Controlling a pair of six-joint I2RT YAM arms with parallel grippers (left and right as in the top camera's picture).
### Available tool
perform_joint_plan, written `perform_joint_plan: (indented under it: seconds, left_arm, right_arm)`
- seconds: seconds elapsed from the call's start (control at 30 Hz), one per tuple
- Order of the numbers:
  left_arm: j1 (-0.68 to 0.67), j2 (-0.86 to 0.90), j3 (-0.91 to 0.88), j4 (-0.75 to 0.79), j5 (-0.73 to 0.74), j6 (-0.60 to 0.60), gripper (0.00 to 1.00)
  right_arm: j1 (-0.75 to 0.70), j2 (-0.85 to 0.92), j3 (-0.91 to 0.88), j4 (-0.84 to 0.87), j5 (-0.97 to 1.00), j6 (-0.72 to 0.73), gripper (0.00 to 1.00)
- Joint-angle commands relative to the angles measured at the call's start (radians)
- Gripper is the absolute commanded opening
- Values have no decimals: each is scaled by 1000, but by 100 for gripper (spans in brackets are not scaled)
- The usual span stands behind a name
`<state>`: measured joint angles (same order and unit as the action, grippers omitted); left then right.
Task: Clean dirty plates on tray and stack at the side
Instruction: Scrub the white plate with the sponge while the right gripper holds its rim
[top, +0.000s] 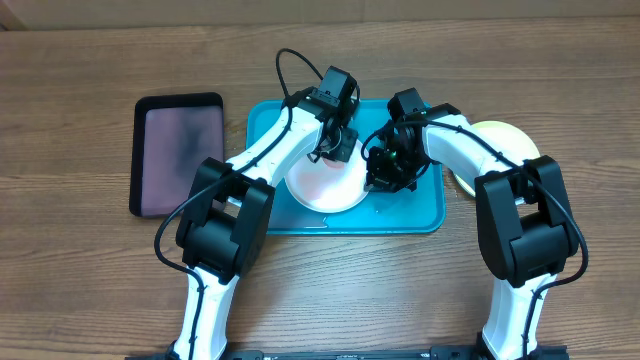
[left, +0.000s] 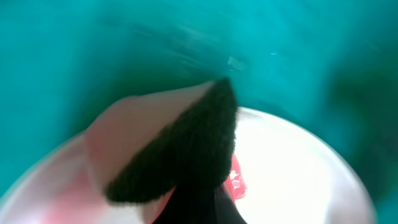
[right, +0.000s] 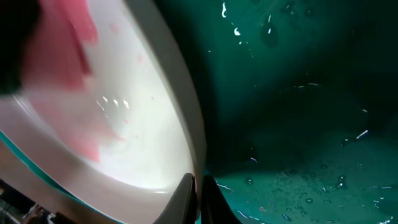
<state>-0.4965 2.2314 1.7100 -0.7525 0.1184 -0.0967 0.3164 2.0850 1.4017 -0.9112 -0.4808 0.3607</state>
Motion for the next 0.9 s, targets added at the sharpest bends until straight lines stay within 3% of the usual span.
perform_joint_plan:
  seconds: [0.0, 0.13, 0.3, 0.47, 0.63, 0.87]
  left_arm:
    - [-7, 31, 28, -23, 179, 118, 4]
    - [-4, 31, 28, -46, -38, -28, 4]
    - [10, 31, 28, -156, -451, -467, 4]
    - [13, 31, 28, -299, -453, -778, 4]
    - [-3, 31, 28, -348, -141, -718, 4]
    - [-47, 31, 27, -286, 262, -296, 4]
  right_arm:
    - [-5, -6, -8, 0, 17, -55, 4]
    - [-20, -6, -8, 0, 17, -55, 4]
    - [-21, -6, -8, 3, 17, -55, 4]
    - [-21, -6, -8, 19, 16, -54, 4]
    - [-29, -6, -8, 35, 16, -47, 4]
    - [-59, -6, -8, 42, 6, -47, 4]
